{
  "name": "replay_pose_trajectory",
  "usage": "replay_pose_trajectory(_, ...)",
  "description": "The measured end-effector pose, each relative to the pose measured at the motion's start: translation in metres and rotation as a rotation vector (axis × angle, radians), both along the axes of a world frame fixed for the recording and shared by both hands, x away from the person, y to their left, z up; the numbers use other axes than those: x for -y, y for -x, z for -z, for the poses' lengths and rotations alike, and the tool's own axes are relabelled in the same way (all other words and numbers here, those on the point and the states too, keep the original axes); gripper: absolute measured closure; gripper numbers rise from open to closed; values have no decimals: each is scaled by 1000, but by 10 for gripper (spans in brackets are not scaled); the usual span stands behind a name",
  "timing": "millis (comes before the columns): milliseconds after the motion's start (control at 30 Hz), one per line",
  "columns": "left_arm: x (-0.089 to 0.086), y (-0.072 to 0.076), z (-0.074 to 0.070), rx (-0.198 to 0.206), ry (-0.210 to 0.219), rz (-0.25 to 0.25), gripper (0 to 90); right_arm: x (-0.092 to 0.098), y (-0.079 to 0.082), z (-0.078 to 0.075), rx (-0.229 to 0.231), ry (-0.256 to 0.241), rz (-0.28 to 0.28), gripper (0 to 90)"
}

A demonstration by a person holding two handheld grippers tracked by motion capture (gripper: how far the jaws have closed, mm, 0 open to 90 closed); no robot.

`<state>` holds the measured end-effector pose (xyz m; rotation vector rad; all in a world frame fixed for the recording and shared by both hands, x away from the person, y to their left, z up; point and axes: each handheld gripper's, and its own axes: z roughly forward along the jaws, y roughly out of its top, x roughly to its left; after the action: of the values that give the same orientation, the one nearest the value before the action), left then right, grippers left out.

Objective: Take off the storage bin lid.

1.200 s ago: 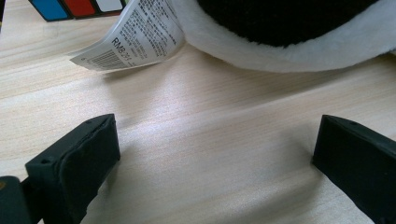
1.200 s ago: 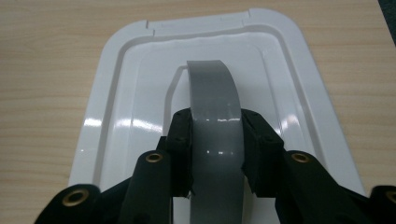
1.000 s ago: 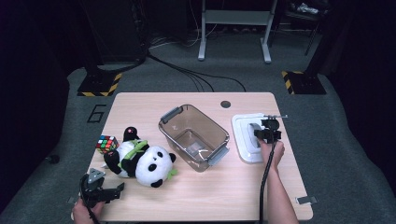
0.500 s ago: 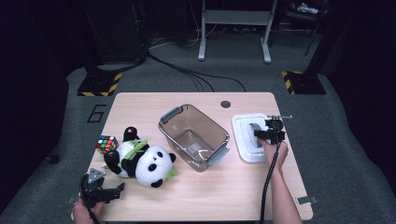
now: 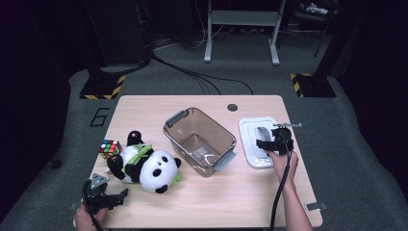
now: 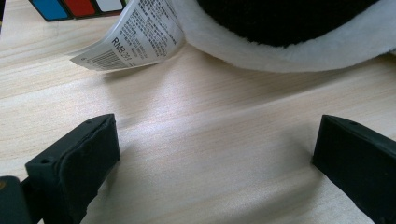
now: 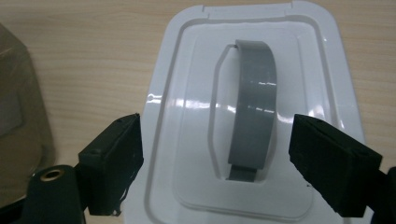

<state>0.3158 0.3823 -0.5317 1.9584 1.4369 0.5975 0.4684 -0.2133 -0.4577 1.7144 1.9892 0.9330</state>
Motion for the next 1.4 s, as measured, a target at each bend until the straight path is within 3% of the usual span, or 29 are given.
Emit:
replay_pose_trajectory(333,0,0,0,0,0,0,3,-22,32,4,30,13,-119,118)
replay_pose_trajectory(667,0,0,0,1,0,0,3,-43,58,13,36,19,-188,23)
replay_pose_trajectory(1100,0,0,0,0,0,-1,3,-76,94,39,59,50,-325,0)
replay_pose_trajectory(1400,0,0,0,3,0,-3,3,-87,105,59,45,59,-347,0)
